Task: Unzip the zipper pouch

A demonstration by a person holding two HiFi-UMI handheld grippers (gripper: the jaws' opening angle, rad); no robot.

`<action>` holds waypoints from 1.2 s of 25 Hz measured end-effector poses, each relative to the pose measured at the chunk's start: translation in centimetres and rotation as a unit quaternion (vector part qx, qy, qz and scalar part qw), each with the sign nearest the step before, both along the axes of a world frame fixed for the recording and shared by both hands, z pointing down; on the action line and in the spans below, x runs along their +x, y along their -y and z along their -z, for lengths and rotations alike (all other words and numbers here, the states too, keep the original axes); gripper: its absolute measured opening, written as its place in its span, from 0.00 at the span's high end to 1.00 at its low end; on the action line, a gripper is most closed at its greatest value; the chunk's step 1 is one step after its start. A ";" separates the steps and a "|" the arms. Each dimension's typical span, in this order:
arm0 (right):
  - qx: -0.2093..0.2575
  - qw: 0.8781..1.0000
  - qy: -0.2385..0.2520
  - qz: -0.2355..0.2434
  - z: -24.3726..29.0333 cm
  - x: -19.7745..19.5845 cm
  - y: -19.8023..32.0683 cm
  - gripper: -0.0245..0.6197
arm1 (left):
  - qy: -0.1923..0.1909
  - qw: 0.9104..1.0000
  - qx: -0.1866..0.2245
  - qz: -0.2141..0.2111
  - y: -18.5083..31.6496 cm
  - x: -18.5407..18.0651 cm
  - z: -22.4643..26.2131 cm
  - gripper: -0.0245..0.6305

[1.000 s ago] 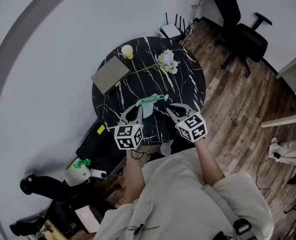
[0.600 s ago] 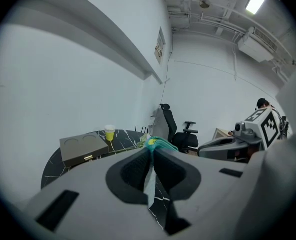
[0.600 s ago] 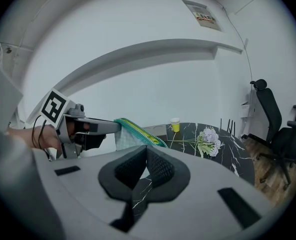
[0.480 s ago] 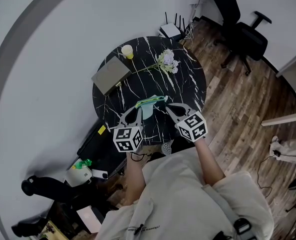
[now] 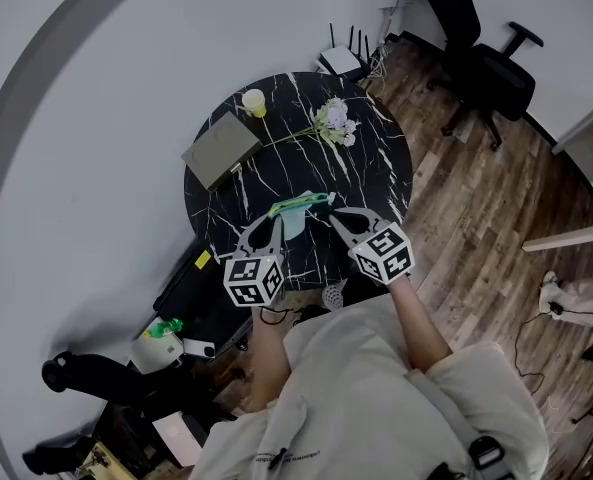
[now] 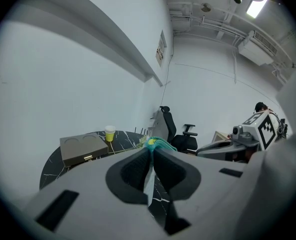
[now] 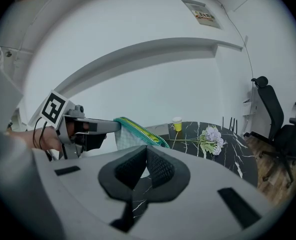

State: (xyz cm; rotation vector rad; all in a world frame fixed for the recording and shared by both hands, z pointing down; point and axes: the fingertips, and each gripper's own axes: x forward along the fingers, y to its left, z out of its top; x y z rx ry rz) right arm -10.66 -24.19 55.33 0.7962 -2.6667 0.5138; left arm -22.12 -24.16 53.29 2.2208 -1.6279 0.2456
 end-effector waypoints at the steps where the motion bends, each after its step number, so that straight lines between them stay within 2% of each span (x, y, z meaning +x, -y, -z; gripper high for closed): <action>1: 0.000 1.000 0.000 0.001 0.0 0.0 0.0 0.95 | 0.000 1.000 0.000 0.000 0.0 0.0 0.0 0.90; 30: -0.002 1.000 0.014 0.011 0.4 -0.6 -0.2 0.96 | -0.007 1.000 0.003 0.009 -0.2 -0.3 0.0 0.90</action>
